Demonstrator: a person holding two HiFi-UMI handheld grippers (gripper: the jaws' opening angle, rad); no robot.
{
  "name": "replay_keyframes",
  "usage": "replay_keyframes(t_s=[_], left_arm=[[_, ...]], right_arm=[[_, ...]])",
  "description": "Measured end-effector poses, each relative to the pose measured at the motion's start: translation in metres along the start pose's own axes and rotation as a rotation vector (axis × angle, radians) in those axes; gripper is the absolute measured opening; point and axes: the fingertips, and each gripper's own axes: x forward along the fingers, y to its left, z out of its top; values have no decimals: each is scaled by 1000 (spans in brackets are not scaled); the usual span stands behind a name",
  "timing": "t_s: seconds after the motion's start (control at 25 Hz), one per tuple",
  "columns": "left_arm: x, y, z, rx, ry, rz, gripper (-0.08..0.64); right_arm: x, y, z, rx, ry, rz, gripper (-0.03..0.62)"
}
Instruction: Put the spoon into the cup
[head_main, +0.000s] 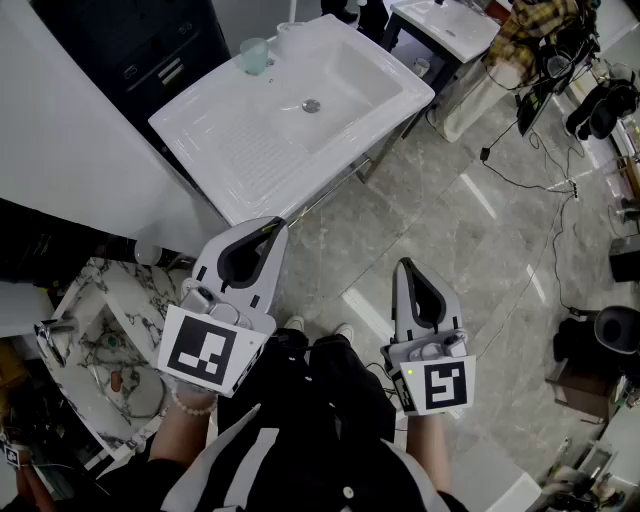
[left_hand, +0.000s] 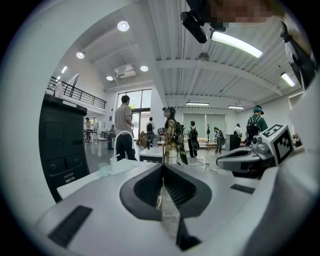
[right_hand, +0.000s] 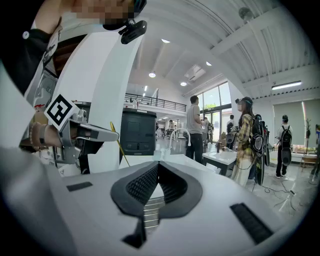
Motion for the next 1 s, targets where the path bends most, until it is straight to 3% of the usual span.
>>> replay_keyframes(t_s=[1.0], left_arm=[[-2,-8,1,7,-32,-76,6]], right_arm=[[-16,-3,-1,-7,-8,-103,0]])
